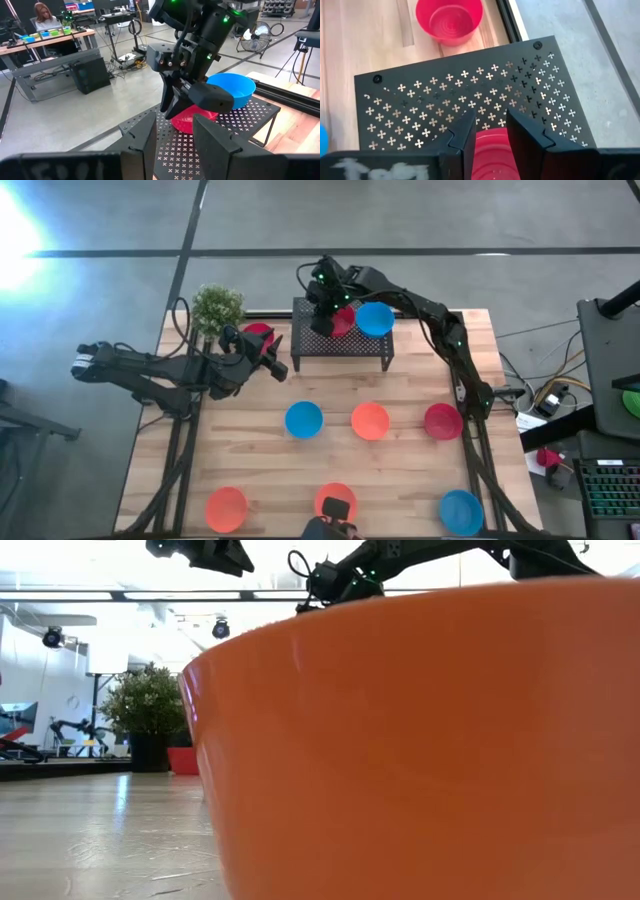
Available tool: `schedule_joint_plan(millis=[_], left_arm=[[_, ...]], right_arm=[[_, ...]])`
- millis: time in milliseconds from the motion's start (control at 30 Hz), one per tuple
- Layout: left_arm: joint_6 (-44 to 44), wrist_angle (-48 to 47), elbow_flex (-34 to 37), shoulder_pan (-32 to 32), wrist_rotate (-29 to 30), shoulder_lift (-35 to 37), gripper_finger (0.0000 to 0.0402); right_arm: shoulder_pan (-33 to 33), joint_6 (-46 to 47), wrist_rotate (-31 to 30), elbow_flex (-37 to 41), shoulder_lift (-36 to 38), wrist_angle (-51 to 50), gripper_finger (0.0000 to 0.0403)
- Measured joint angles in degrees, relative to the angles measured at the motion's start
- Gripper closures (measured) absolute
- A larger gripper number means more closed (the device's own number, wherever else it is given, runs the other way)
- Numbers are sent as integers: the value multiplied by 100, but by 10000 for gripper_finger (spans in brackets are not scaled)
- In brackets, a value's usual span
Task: Pick & Place Mini bowls
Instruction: Put the bottom left red bowl on the shelf, then put the bottom left orange bowl on the shelf
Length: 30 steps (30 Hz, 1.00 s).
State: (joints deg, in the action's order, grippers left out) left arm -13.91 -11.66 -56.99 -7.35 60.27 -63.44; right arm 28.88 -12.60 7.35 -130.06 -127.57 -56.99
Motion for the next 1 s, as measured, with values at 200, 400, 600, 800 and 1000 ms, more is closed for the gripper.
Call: schedule_joint_plan(millis=[200,400,600,800,1000], left_arm=[[-24,0,0,0,-2,0,281],[-119,0,0,0,-2,0,281],[-116,0,0,0,-2,0,281],[-115,0,0,0,-2,0,281],[-114,-49,2,2,-2,0,281]], right_arm=[[0,-24,-270,0,-13,-124,305],[7,-138,-459,0,-9,-371,302],[0,-157,-453,0,147,-315,304],[2,-115,-453,-38,334,-291,313],[0,43,-450,-74,691,-484,319]])
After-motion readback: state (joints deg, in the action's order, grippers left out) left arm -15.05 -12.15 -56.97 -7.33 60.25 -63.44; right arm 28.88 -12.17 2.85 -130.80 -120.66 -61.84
